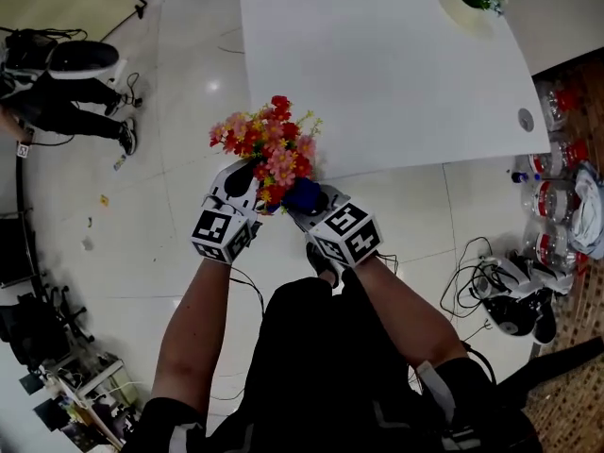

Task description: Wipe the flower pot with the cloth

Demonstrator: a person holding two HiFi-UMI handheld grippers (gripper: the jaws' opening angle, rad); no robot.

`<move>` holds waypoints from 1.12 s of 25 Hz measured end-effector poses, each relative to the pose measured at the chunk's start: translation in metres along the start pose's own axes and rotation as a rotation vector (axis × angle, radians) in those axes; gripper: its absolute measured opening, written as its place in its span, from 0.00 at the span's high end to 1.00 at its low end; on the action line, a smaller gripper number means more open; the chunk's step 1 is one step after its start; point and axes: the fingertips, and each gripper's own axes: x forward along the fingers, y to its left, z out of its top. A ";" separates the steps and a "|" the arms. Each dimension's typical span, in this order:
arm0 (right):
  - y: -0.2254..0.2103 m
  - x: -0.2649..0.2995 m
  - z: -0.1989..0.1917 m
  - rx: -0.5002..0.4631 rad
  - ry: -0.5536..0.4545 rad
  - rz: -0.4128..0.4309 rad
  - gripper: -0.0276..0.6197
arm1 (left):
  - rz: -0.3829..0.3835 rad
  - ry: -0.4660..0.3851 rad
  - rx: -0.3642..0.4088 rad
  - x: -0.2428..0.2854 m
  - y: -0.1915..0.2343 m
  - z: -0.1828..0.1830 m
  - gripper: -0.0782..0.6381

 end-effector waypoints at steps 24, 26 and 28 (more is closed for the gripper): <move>0.095 -0.138 0.033 0.063 -0.387 -0.395 0.86 | -0.136 -0.272 -0.075 -0.124 0.003 0.063 0.89; 0.113 -0.160 0.046 0.008 -0.396 -0.390 0.86 | -0.128 -0.279 -0.054 -0.148 -0.017 0.073 0.89; 0.131 -0.181 0.059 -0.077 -0.381 -0.388 0.86 | -0.089 -0.265 -0.026 -0.168 -0.036 0.080 0.89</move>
